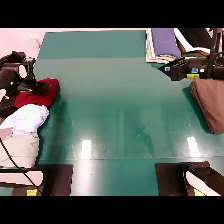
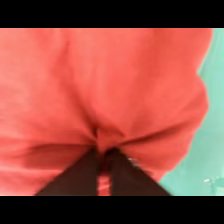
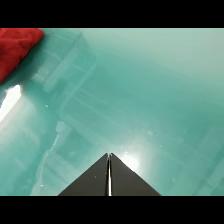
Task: Fold the shirts.
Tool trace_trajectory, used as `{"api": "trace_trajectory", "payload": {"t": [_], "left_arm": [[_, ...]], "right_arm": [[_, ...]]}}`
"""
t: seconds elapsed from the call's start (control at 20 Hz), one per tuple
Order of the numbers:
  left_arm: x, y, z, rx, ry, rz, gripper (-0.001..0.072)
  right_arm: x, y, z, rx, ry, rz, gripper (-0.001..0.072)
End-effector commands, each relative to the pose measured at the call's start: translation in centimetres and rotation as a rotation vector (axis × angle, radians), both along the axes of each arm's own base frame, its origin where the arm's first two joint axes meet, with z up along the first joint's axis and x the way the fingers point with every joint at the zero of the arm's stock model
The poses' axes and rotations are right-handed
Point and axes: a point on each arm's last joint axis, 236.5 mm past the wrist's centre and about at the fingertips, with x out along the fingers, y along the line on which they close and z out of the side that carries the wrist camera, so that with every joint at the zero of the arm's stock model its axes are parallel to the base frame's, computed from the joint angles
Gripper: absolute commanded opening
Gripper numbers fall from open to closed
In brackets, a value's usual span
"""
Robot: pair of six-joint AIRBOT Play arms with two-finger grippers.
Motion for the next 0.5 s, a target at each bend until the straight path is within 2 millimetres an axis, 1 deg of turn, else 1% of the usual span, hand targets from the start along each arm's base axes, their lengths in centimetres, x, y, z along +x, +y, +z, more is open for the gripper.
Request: {"api": "trace_trajectory", "payload": {"t": [0.0,0.05,0.1,0.15,0.2,0.25,0.3,0.35,0.4,0.45], "left_arm": [[0.5,0.2,3.0,-0.001,-0.056,0.019,0.0027],[1.5,-0.1,6.3,-0.004,-0.14,0.016,0.0026],[2.5,-0.7,10.4,-0.026,-0.247,0.01,0.0026],[3.1,-1.3,15.7,-0.045,-0.377,0.002,0.0026],[2.9,-2.2,20.9,-0.063,-0.489,-0.028,0.0026],[1.9,-3.5,26.4,-0.09,-0.6,-0.067,0.0026],[0.3,-5.2,30.7,-0.136,-0.683,-0.113,0.0025],[-1.6,-7.5,34.7,-0.194,-0.756,-0.185,0.0025],[-3.6,-10.2,37.8,-0.237,-0.816,-0.278,0.0025],[-5.5,-12.7,40.3,-0.252,-0.86,-0.367,0.0025]], "right_arm": [[-0.1,0.2,0.4,0.013,-0.005,0.003,0.002],[-0.2,0.2,0.9,0.013,-0.017,0.004,0.0021],[-0.1,0.2,2.0,0.015,-0.039,0.006,0.002],[-0.1,0.2,3.5,0.018,-0.076,0.006,0.002],[-0.1,0.2,5.3,0.022,-0.117,0.006,0.002],[-0.2,0.2,7.3,0.027,-0.163,0.005,0.0021],[-0.3,0.1,9.3,0.032,-0.206,-0.002,0.0021],[-0.4,0.0,11.0,0.034,-0.247,-0.005,0.002],[-0.6,-0.1,12.6,0.04,-0.289,-0.009,0.002],[-0.7,-0.2,14.3,0.048,-0.333,-0.017,0.002]]}}
